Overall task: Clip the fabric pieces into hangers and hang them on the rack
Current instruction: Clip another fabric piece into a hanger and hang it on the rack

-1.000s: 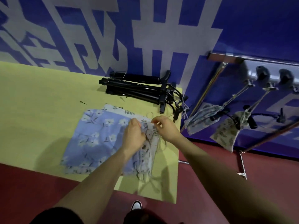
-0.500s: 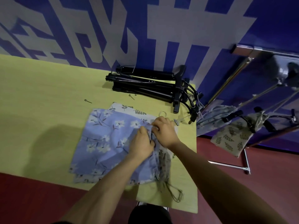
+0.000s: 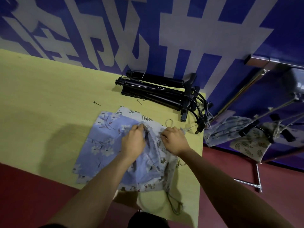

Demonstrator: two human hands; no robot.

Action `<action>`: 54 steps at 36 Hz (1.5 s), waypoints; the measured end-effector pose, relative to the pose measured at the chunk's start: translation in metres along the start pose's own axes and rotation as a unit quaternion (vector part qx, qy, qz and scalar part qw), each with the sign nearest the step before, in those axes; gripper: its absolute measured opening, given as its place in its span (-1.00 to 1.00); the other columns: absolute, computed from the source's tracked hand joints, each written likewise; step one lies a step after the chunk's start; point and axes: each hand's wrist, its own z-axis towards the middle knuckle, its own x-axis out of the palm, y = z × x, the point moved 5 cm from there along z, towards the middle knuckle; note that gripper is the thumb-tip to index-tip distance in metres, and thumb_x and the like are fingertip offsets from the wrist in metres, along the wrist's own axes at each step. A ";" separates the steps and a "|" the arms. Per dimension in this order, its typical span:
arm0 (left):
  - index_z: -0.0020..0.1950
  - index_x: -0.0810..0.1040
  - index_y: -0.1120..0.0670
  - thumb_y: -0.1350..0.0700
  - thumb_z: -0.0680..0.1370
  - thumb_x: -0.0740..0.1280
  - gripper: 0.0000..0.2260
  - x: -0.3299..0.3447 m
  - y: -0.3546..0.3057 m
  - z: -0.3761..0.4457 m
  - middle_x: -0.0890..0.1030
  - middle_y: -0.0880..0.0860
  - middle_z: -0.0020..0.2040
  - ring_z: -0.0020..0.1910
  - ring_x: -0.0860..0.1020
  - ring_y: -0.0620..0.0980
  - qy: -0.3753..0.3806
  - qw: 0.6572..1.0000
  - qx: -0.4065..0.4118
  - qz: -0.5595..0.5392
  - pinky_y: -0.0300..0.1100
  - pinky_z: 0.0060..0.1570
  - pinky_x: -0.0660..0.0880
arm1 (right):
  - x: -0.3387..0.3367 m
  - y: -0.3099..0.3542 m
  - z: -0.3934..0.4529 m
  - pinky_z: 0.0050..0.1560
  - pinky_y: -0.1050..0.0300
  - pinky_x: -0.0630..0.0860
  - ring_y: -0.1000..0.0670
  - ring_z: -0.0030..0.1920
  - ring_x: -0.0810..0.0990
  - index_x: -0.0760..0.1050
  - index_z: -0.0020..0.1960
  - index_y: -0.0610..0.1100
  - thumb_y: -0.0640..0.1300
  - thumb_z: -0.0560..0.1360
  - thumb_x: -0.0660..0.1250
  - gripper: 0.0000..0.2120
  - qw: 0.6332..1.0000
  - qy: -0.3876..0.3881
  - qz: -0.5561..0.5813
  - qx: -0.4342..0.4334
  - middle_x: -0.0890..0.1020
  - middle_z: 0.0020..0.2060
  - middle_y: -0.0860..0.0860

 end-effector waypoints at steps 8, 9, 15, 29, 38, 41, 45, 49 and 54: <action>0.47 0.25 0.16 0.30 0.53 0.21 -0.51 -0.007 0.007 0.003 0.40 0.15 0.33 0.04 0.56 0.19 -0.059 0.996 -0.023 -0.058 0.04 -0.05 0.56 | 0.010 0.005 -0.003 0.08 0.03 0.12 -0.13 0.17 0.36 0.53 0.20 -0.08 -0.08 0.61 0.07 -0.69 0.999 0.024 -0.015 -0.031 0.47 0.14 -0.02; 0.47 0.26 0.16 0.31 0.53 0.21 -0.51 -0.010 0.010 0.004 0.41 0.15 0.31 0.04 0.55 0.19 -0.067 0.995 -0.024 -0.064 0.04 -0.06 0.55 | 0.010 0.006 -0.003 0.06 0.04 0.11 -0.12 0.17 0.37 0.53 0.19 -0.08 -0.07 0.60 0.08 -0.69 0.999 0.029 -0.013 -0.034 0.48 0.14 -0.02; 0.49 0.21 0.12 0.31 0.56 0.15 -0.51 -0.024 0.022 0.014 0.33 0.14 0.35 0.11 0.51 0.18 -0.074 0.994 -0.054 -0.067 -0.05 -0.15 0.40 | -0.008 0.016 0.016 0.10 0.01 0.24 -0.12 0.13 0.47 0.56 0.13 -0.09 -0.14 0.58 0.11 -0.73 0.999 -0.003 0.041 -0.017 0.57 0.10 -0.04; 0.41 0.36 0.20 0.35 0.55 0.17 -0.59 -0.044 0.088 0.053 0.40 0.18 0.35 0.07 0.51 0.24 -0.078 0.988 -0.012 -0.135 -0.07 -0.15 0.38 | -0.011 0.051 0.121 0.10 0.10 0.46 -0.11 0.08 0.57 0.58 0.14 -0.15 -0.22 0.56 0.22 -0.78 0.977 -0.015 0.193 0.090 0.58 0.12 -0.10; 0.42 0.37 0.14 0.29 0.54 0.15 -0.57 -0.056 0.101 0.087 0.44 0.14 0.29 0.16 0.49 0.17 -0.063 0.991 0.013 -0.117 -0.07 0.00 0.43 | 0.011 0.069 0.148 -0.16 0.11 0.36 -0.15 -0.05 0.49 0.45 -0.07 -0.19 -0.27 0.52 0.23 -0.97 0.986 -0.002 0.129 0.104 0.49 -0.05 -0.12; 0.42 0.37 0.11 0.27 0.54 0.16 -0.57 -0.057 0.099 0.092 0.45 0.12 0.27 0.14 0.49 0.17 -0.058 0.993 0.037 -0.100 -0.06 -0.02 0.42 | 0.014 0.073 0.149 -0.22 0.10 0.34 -0.15 -0.17 0.46 0.35 -0.19 -0.17 -0.36 0.50 0.13 -0.85 0.984 0.010 0.134 0.114 0.44 -0.13 -0.11; 0.40 0.40 0.15 0.32 0.50 0.16 -0.55 -0.059 0.094 0.092 0.47 0.11 0.24 0.06 0.53 0.17 -0.043 0.985 0.078 -0.149 0.01 0.01 0.48 | 0.006 0.068 0.141 -0.23 0.13 0.31 -0.13 -0.17 0.44 0.37 -0.14 -0.22 -0.41 0.48 0.09 -0.84 0.973 -0.012 0.182 0.141 0.50 -0.14 -0.15; 0.40 0.38 0.17 0.35 0.52 0.16 -0.56 -0.068 0.085 0.085 0.46 0.08 0.24 0.09 0.52 0.10 -0.022 0.976 0.114 -0.185 -0.14 0.04 0.45 | -0.011 0.065 0.128 -0.07 0.19 0.36 -0.18 0.05 0.52 0.49 0.14 -0.32 -0.32 0.58 0.12 -0.78 0.968 -0.048 0.191 0.154 0.52 0.09 -0.20; 0.39 0.39 0.16 0.36 0.53 0.20 -0.58 -0.076 0.068 0.074 0.47 0.15 0.21 0.18 0.47 0.09 0.045 0.958 0.118 -0.259 -0.39 -0.01 0.27 | -0.041 0.068 0.104 -0.02 0.16 0.43 -0.09 -0.01 0.54 0.55 0.03 -0.28 -0.28 0.58 0.19 -0.83 0.941 -0.138 0.275 0.142 0.54 0.01 -0.12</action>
